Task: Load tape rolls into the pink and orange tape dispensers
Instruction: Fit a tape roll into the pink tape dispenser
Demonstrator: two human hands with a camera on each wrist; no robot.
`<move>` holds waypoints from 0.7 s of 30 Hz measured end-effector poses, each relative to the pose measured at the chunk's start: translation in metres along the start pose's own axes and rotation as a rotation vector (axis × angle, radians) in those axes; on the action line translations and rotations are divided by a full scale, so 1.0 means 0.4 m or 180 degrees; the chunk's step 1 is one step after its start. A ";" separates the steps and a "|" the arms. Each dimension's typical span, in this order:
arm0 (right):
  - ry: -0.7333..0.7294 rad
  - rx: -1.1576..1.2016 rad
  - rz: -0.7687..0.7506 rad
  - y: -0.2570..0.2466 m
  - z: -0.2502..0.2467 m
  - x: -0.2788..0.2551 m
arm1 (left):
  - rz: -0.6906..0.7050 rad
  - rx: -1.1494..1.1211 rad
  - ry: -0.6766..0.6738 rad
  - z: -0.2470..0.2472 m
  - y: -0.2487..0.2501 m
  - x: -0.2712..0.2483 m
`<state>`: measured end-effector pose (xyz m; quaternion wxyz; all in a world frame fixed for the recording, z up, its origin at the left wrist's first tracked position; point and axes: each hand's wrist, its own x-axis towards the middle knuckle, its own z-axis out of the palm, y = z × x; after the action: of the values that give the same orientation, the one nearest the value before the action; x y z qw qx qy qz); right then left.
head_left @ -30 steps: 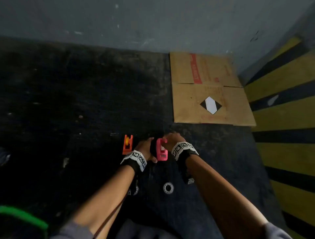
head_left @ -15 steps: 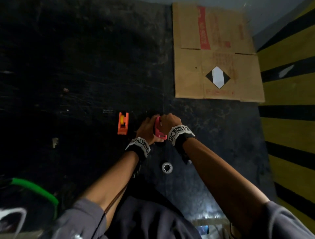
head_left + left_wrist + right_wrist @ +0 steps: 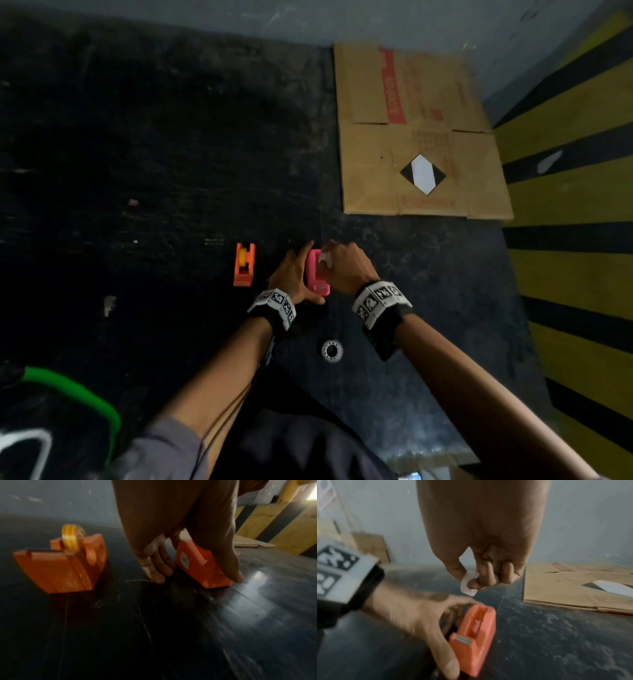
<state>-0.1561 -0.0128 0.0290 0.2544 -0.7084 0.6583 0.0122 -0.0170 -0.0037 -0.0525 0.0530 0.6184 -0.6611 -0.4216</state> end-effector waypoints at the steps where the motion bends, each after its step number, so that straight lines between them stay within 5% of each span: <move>1: 0.0073 0.0095 -0.0043 0.005 -0.009 -0.015 | -0.0052 0.0108 0.0050 -0.003 0.002 -0.006; 4: 0.0367 0.0571 -0.0204 0.014 -0.037 -0.066 | -0.0141 0.0456 0.0623 -0.026 0.025 -0.036; 7: 0.0752 0.1144 -0.0412 0.007 -0.063 -0.121 | 0.0206 -0.0410 0.0842 -0.052 0.062 -0.079; 13: 0.1138 0.2205 -0.0469 -0.049 -0.103 -0.204 | 0.0558 -0.3282 0.0080 -0.114 0.155 -0.206; 21: 0.1362 0.2591 -0.0315 -0.073 -0.119 -0.248 | 0.0500 -0.4258 -0.0174 -0.139 0.165 -0.268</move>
<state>-0.1569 0.0612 0.1155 0.3705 -0.5681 0.6126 -0.4059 -0.0105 0.0532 0.0727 0.4384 0.3915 -0.3017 -0.7507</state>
